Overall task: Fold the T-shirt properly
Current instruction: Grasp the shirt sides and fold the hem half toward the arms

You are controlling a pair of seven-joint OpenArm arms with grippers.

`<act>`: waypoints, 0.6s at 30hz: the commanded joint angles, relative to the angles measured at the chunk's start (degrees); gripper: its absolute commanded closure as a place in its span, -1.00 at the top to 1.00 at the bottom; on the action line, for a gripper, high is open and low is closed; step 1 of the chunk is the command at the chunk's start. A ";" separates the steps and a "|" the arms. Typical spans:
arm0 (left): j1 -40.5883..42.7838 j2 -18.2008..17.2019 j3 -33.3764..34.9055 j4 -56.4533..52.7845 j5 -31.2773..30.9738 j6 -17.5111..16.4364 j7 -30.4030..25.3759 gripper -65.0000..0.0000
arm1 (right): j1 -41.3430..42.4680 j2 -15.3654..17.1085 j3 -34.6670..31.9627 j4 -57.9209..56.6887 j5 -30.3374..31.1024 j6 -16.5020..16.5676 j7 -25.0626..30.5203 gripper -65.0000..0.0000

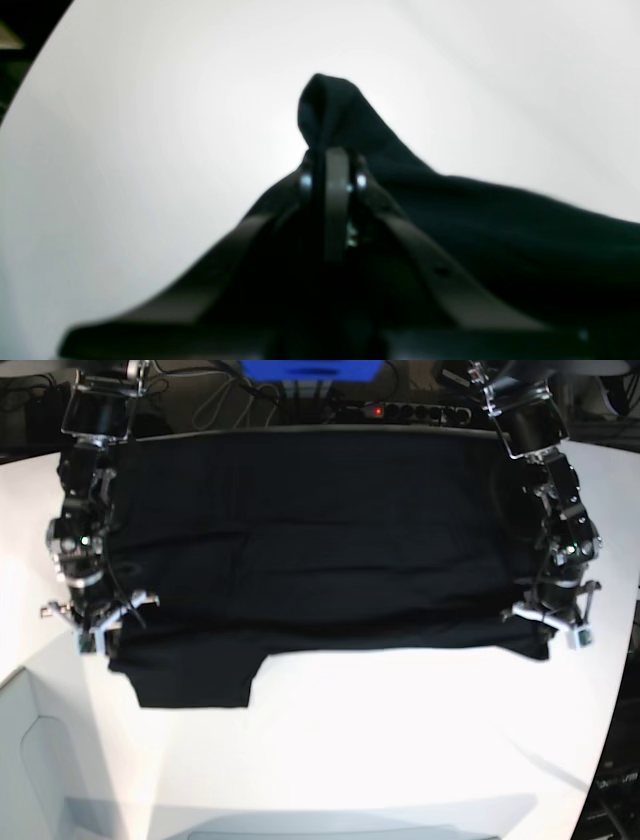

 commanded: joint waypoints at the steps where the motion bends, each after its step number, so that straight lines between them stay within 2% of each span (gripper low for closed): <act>1: 0.57 -0.08 -1.48 2.08 -0.61 0.08 -1.22 -1.00 | -1.36 0.78 0.35 2.60 0.29 -0.18 1.48 -1.00; 5: 6.02 0.88 -4.38 5.77 -5.00 0.08 -0.78 -1.00 | -8.39 0.78 0.35 7.52 0.29 -0.18 1.57 -1.00; 12: 14.55 0.36 -4.91 6.74 -13.36 0.08 -1.22 -1.00 | -14.55 0.78 2.37 10.78 0.29 -0.18 1.66 -1.00; 18: 17.28 0.80 -4.91 5.95 -14.50 0.08 -1.22 -1.00 | -17.01 0.78 2.19 10.16 0.29 -0.09 1.48 -1.00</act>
